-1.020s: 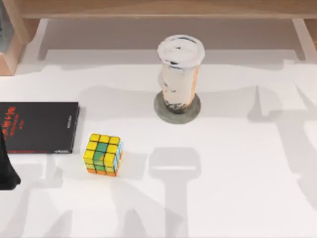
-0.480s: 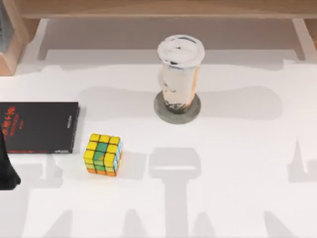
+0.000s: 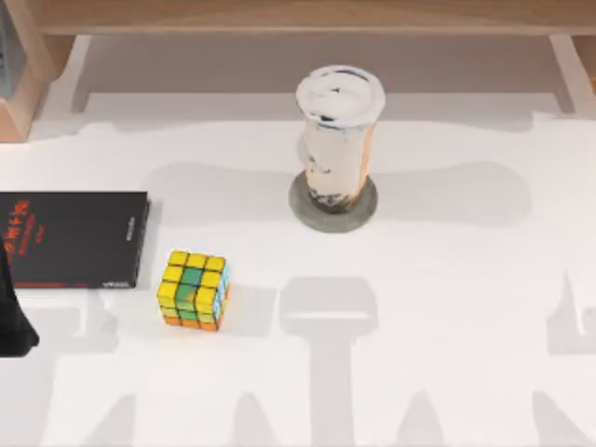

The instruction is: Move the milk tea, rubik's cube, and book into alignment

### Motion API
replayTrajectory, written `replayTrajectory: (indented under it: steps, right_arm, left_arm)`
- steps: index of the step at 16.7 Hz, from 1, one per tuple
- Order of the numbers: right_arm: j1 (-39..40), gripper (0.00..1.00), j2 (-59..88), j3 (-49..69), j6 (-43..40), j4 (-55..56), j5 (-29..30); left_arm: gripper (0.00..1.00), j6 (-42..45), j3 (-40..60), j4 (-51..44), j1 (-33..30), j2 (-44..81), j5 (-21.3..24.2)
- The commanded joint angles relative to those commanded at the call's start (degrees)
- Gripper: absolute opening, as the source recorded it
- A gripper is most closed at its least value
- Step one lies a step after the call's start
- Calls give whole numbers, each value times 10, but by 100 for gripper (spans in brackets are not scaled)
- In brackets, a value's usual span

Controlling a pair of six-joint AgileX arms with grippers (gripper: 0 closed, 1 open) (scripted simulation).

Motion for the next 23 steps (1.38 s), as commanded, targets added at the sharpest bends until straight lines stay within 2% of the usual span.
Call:
replayTrajectory:
  steps: [4, 8, 19, 23]
  right_arm:
    - [0, 100, 0, 0, 0, 0, 0]
    - [0, 100, 0, 0, 0, 0, 0]
    - [0, 100, 0, 0, 0, 0, 0]
    - [0, 100, 0, 0, 0, 0, 0]
  left_arm:
    - [100, -7, 35, -28, -12, 36, 0]
    - [100, -30, 150, -118, -51, 169, 0]
    - [100, -125, 619, -482, -210, 789, 0]
    - [100, -152, 756, -587, -255, 974, 0]
